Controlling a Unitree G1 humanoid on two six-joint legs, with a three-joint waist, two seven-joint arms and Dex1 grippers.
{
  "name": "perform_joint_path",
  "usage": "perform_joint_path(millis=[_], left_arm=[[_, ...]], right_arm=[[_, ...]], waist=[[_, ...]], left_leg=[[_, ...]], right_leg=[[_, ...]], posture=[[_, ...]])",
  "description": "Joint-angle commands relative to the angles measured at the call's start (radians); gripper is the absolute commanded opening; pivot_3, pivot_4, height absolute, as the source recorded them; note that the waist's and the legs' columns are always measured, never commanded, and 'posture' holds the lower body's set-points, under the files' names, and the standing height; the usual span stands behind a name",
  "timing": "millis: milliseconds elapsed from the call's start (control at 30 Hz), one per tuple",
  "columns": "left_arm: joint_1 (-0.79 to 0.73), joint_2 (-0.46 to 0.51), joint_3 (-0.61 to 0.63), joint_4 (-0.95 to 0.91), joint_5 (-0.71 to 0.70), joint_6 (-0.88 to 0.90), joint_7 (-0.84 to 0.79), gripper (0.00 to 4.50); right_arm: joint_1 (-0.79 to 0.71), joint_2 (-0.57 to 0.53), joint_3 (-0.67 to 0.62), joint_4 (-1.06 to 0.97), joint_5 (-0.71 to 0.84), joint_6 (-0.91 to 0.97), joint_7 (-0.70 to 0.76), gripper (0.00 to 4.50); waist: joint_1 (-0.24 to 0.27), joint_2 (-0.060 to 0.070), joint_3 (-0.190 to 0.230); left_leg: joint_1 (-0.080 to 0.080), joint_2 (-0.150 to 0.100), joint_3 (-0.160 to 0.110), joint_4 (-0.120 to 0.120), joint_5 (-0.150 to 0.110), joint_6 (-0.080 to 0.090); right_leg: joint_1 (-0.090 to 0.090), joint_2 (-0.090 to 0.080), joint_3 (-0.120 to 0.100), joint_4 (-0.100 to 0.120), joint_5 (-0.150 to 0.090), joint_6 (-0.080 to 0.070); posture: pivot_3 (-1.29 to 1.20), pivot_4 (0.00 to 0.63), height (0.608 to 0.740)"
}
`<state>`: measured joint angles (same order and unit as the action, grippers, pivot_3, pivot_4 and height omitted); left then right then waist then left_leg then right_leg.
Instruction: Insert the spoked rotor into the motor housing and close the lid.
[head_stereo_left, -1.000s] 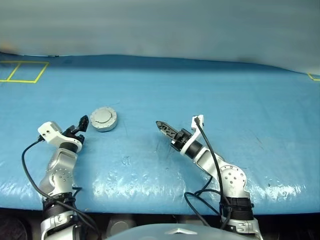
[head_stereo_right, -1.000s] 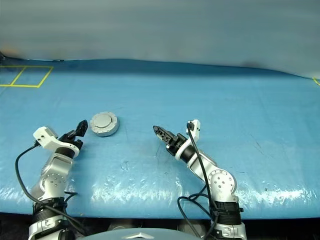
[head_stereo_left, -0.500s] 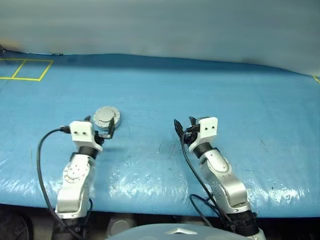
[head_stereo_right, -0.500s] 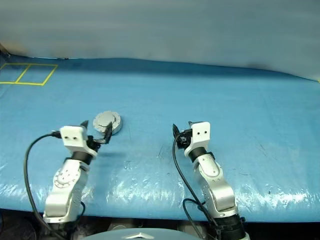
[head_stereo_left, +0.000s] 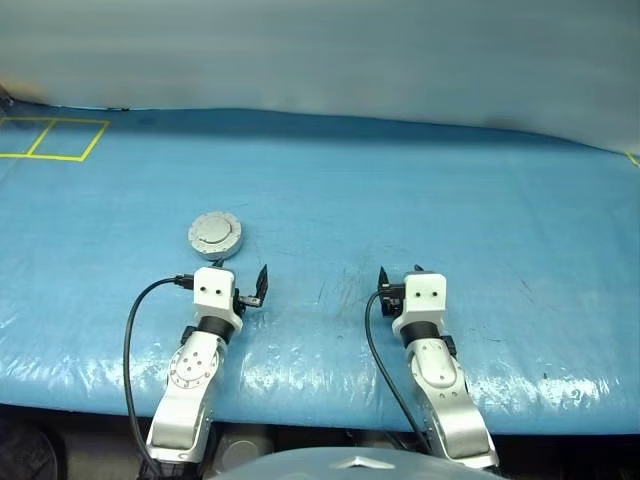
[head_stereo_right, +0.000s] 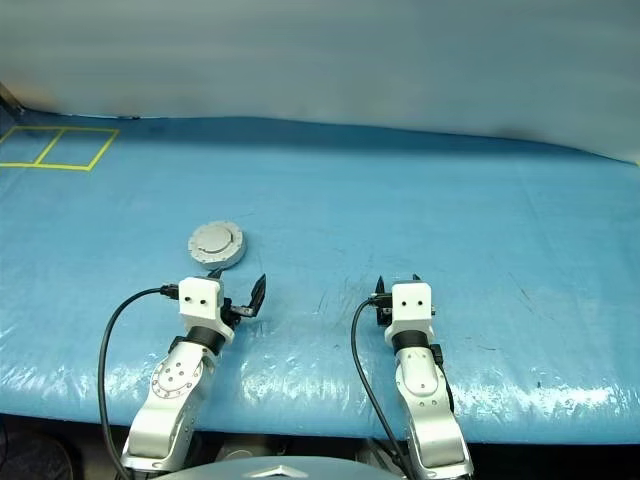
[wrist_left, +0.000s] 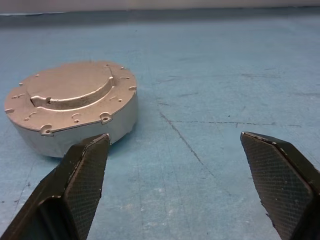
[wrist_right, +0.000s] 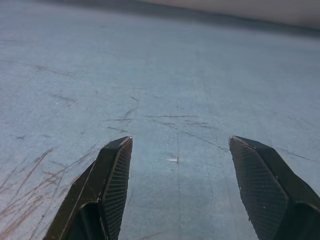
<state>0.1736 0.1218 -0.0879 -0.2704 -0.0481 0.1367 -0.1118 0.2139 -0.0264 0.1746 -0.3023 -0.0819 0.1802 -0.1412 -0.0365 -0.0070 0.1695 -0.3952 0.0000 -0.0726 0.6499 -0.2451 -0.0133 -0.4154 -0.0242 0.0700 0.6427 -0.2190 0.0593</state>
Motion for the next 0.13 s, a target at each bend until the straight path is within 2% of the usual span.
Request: perform_joint_path(millis=[33,133], left_arm=[[-0.022,0.005,0.000,0.005,0.005,-0.042,-0.021,4.46],[-0.038,0.002,0.015,0.023,0.002,-0.050,-0.020,4.46]], right_arm=[[-0.014,0.015,0.002,-0.027,-0.027,-0.031,-0.007,3.24],[-0.019,0.029,0.000,-0.023,-0.031,-0.039,-0.005,3.24]], waist=[[0.000,0.000,0.000],[0.000,0.000,0.000]], left_leg=[[0.000,0.000,0.000,0.000,0.000,0.000],[0.000,0.000,0.000,0.000,0.000,0.000]], right_leg=[[0.000,0.000,0.000,0.000,0.000,0.000],[0.000,0.000,0.000,0.000,0.000,0.000]], posture=[[0.00,0.150,0.740],[0.00,0.150,0.740]])
